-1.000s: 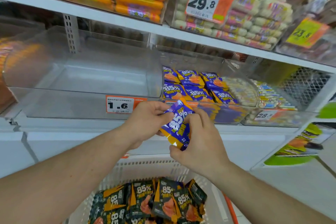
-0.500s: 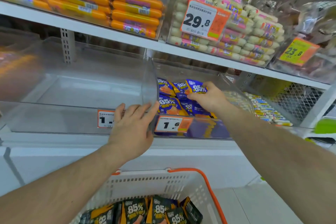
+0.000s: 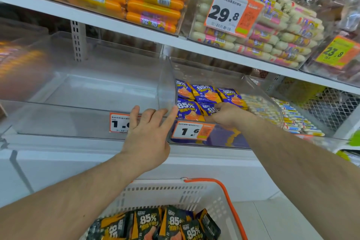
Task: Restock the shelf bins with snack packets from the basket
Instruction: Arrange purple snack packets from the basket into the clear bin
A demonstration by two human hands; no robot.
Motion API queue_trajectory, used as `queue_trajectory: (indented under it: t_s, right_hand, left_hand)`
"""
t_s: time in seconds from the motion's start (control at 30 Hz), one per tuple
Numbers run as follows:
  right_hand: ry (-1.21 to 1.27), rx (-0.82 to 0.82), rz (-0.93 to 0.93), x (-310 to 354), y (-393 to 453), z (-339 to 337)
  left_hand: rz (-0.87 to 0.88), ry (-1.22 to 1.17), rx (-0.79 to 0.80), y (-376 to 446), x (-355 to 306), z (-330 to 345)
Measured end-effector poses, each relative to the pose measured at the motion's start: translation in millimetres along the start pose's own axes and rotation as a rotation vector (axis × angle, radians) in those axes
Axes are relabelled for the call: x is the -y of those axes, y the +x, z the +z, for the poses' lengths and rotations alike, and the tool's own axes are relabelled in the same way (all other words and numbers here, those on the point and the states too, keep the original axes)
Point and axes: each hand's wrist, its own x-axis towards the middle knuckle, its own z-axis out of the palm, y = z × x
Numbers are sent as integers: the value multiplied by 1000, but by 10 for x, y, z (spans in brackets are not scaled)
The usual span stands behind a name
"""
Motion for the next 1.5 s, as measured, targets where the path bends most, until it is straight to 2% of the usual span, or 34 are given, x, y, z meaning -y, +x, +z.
queue_trajectory:
  t_s: [0.33,0.43,0.5,0.53,0.6,0.63,0.67,0.7,0.77,0.83,0.9,0.97,1.1,1.2,1.3,1.5]
  right_hand:
    - [-85,-15,-27,-27,43,31]
    - [-94,-53,28,-63,53,55]
    - [-90,-259,64,-80,6,113]
    - [-71,-451,16,-84,-47,173]
    - [-1,-908,-279,-67,-210,372]
    - [44,-1076,-450,-37,-324,492]
    - [89,-1153,-583,-1,-448,634]
    - [138,-1159,-670,15,-541,810]
    - [263,-1081,-731,34,-691,1186]
    - [368,-921,-714,26,-792,1609]
    - [351,-627,-646,-5,-888,2088]
    - [246,-271,-559,-28,-980,2526]
    - [18,351,-483,-37,-1232,3149]
    - [-119,614,-408,-66,-1383,3447]
    - [-288,634,-403,-138,-1496,3639]
    - [-424,460,-520,-245,-1669,3815]
  left_hand:
    - [8,8,5,-5,5,-17]
    - [9,-17,7,0,13,-12]
    - [6,-54,-7,-6,19,-18]
    - [13,-88,-31,-16,20,-26]
    - [53,-170,-93,-72,11,-60]
    - [98,-200,-118,-117,3,-78]
    - [152,-224,-121,-181,3,-81]
    - [206,-240,-90,-245,-1,-102]
    - [288,-233,112,-362,-7,-184]
    - [286,-189,517,-452,34,-236]
    - [245,-211,960,-550,97,-274]
    - [253,-253,1157,-672,148,-271]
    - [248,-216,1216,-856,195,-231]
    - [234,-205,1248,-900,187,-223]
    - [250,-191,1254,-919,176,-195]
    - [279,-173,1265,-905,141,-139]
